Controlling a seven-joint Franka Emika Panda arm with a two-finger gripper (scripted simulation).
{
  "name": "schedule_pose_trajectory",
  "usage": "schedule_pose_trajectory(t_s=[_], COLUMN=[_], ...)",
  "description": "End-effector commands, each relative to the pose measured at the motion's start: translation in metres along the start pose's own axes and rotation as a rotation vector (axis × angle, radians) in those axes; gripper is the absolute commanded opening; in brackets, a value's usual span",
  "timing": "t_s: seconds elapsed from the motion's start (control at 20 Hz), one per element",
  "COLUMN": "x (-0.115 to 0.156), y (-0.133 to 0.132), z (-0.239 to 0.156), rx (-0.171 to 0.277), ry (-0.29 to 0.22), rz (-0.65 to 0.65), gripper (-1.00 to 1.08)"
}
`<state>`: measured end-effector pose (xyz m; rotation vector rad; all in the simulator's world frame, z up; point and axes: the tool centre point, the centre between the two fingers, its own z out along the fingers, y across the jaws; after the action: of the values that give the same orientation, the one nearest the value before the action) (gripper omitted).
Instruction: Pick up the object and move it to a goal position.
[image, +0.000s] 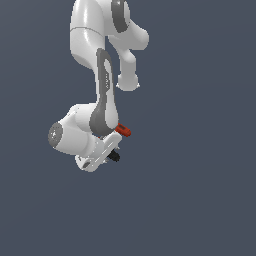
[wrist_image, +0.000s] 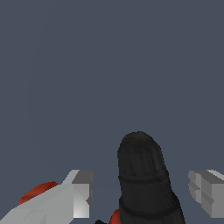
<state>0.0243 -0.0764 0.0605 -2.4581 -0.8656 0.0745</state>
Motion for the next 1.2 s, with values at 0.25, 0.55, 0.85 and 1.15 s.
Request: schedule_pose_trajectory(t_s=[0.25,0.55,0.85,1.15], x=[-0.003,-0.004,-0.003,-0.003], y=[0.007,0.008,0.007,0.006], z=[0.002,0.002,0.019,0.032], rx=[0.039,0.042,0.043,0.044], ry=[0.031,0.034,0.034,0.035], rz=[-0.057,-0.061,-0.063,-0.064], gripper=[0.68,0.68,0.68,0.68])
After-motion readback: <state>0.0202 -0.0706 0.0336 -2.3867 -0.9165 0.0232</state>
